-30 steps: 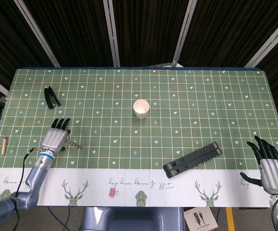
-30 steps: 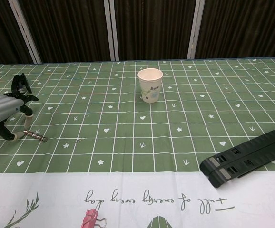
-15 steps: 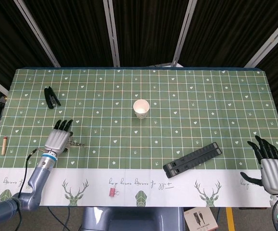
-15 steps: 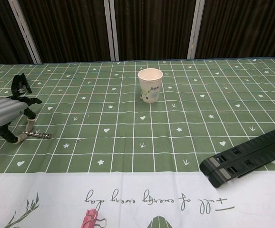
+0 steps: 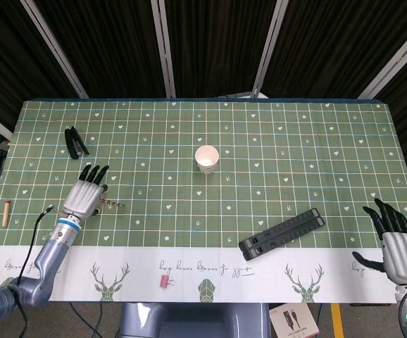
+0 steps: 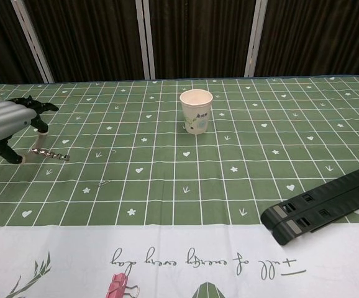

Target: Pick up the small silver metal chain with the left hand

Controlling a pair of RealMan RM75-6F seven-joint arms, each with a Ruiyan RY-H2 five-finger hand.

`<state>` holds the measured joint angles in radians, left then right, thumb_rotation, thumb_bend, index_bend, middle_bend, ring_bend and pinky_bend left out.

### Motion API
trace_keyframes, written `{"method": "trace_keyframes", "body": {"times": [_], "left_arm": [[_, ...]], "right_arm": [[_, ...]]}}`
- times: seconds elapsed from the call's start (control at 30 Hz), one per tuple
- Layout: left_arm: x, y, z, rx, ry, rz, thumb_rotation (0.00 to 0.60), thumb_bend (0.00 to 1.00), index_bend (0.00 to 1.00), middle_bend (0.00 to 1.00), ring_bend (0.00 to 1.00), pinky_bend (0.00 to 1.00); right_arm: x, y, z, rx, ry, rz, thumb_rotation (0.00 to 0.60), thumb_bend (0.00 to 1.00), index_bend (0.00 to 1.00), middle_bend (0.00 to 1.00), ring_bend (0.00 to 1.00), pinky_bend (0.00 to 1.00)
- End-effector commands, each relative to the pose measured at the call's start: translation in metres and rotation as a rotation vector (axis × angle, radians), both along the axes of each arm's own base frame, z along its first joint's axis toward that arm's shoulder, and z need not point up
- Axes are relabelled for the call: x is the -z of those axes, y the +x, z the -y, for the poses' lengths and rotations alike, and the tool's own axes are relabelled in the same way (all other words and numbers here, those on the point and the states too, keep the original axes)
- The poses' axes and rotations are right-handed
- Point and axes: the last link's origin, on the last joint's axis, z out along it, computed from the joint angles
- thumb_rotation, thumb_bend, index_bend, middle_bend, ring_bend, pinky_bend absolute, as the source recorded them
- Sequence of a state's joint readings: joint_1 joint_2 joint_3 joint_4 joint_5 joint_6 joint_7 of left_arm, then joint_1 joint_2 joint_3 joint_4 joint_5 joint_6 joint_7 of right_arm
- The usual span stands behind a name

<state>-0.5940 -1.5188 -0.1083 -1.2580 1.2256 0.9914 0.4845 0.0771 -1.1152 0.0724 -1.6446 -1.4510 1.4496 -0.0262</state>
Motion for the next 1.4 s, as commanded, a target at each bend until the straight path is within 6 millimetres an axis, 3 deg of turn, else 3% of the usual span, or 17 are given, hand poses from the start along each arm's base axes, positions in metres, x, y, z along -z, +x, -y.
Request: {"method": "trace_keyframes", "body": {"times": [0.03, 0.27, 0.53, 1.0, 1.4], "left_arm": [[-0.012, 0.018, -0.005, 0.089, 0.012, -0.048, 0.6, 0.41, 0.64, 0.0, 0.0, 0.0], [-0.025, 0.049, -0.009, 0.314, 0.031, -0.196, 0.6, 0.41, 0.64, 0.0, 0.0, 0.0], [-0.025, 0.069, -0.012, 0.583, 0.044, -0.43, 0.6, 0.41, 0.64, 0.0, 0.0, 0.0], [-0.007, 0.08, -0.013, 0.983, 0.01, -0.749, 0.6, 0.41, 0.64, 0.0, 0.0, 0.0], [0.002, 0.078, -0.007, 1.056, -0.025, -0.811, 0.6, 0.41, 0.64, 0.0, 0.0, 0.0]], "right_arm": [[0.0, 0.0, 0.0, 0.002, -0.001, 0.002, 0.6, 0.07, 0.14, 0.0, 0.0, 0.1], [-0.001, -0.001, 0.0, 0.008, -0.001, 0.005, 0.6, 0.07, 0.14, 0.0, 0.0, 0.1], [-0.001, 0.0, 0.0, 0.005, -0.001, 0.007, 0.6, 0.07, 0.14, 0.0, 0.0, 0.1], [-0.001, 0.0, 0.001, 0.004, 0.0, 0.008, 0.6, 0.07, 0.14, 0.0, 0.0, 0.1], [0.0, 0.002, 0.001, -0.001, 0.004, 0.016, 0.6, 0.07, 0.14, 0.0, 0.0, 0.1]]}}
